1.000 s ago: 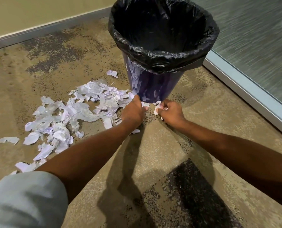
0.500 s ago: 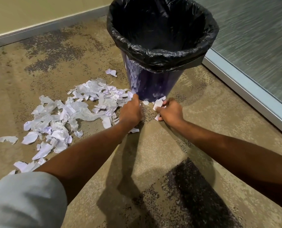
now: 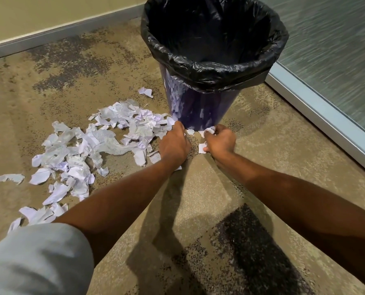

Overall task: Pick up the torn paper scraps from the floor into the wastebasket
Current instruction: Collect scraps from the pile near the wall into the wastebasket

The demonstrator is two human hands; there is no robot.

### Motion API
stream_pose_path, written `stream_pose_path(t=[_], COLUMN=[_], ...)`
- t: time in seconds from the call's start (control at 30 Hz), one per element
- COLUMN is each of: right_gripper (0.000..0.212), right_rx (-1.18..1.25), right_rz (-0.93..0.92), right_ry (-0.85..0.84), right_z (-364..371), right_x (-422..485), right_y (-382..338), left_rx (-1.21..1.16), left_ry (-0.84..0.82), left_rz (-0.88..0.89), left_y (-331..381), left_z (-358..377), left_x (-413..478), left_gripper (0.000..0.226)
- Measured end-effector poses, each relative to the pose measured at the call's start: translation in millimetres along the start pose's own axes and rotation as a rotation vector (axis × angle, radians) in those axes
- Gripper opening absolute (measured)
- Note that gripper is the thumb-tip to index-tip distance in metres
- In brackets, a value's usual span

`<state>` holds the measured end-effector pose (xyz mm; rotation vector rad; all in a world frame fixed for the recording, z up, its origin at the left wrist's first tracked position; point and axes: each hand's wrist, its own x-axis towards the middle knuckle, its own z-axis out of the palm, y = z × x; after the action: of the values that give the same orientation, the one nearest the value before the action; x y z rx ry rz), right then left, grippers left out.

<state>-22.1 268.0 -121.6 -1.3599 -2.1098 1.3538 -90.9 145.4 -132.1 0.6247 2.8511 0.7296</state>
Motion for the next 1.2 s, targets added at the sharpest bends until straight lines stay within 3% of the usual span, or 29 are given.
stream_pose_path(t=[0.33, 0.5, 0.63, 0.9, 1.2], right_gripper=[0.001, 0.007, 0.007, 0.011, 0.024], right_rx=[0.119, 0.146, 0.16, -0.067, -0.358], right_rz=[-0.033, -0.031, -0.051, -0.143, -0.356], right_ry=[-0.138, -0.203, -0.34, -0.469, -0.484], right_z=[-18, -30, -44, -54, -50], right_x=[0, -4, -7, -10, -12], right_y=[16, 31, 36, 27, 13], left_rx=[-0.046, -0.093, -0.089, -0.043, -0.141], left_ry=[0.023, 0.022, -0.013, -0.015, -0.17], left_rz=[-0.054, -0.081, -0.138, -0.073, -0.095], left_y=[7, 15, 25, 21, 5], left_z=[4, 2, -2, -7, -26], left_x=[2, 3, 3, 3, 5], left_gripper=[0.026, 0.05, 0.049, 0.031, 0.035])
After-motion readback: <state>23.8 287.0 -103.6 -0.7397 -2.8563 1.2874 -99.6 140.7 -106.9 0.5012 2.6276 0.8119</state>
